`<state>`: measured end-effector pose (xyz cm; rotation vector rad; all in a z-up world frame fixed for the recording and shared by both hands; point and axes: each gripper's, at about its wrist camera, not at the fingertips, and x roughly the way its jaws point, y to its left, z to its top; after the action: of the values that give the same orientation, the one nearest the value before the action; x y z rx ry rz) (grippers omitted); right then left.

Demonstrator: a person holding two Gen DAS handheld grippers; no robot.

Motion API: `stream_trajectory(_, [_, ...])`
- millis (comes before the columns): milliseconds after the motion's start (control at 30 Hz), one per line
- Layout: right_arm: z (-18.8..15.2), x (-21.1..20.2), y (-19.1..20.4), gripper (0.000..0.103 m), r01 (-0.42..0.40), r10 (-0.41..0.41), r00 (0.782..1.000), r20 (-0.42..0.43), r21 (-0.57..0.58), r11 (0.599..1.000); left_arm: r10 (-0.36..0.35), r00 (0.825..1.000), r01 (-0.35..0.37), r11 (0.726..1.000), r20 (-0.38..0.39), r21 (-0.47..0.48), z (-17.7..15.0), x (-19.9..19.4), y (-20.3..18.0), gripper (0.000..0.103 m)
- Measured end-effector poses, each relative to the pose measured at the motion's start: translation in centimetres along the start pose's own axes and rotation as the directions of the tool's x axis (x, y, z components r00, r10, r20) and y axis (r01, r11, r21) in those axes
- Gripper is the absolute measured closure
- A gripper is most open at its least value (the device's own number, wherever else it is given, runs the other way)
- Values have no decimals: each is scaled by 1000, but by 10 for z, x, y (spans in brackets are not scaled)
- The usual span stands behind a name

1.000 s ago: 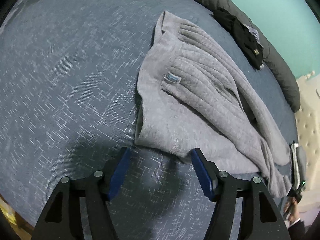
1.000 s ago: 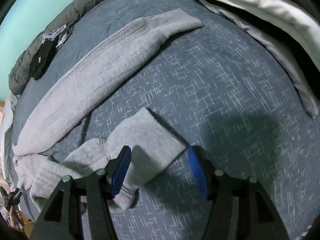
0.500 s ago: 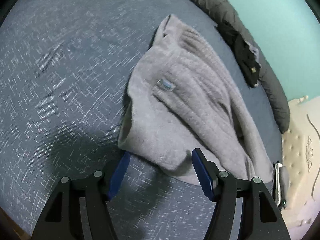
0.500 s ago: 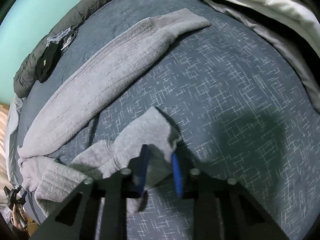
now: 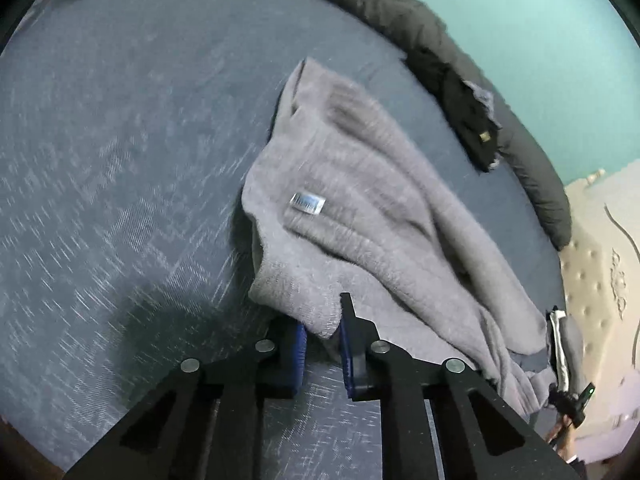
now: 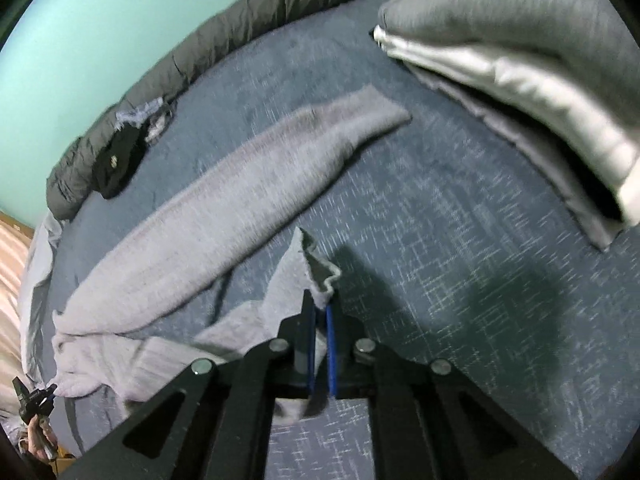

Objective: Fold clothes

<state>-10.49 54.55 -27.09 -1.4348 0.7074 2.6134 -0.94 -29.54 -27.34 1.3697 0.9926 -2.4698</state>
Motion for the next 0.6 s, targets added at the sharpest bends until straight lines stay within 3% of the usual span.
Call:
stream_trajectory(200, [18, -52, 3, 99, 15, -14, 998, 61, -9, 1000, 15, 997, -18, 999, 71, 43, 21, -43, -1, 89])
stream_trajectory(467, [34, -119, -3, 99, 43, -41, 995, 90, -25, 999, 18, 992, -22, 999, 127, 34, 35, -89, 16, 90])
stream_trajectory(600, [34, -125, -13, 99, 59, -59, 998, 12, 11, 998, 38, 992, -40, 999, 123, 6, 31, -88, 33, 90])
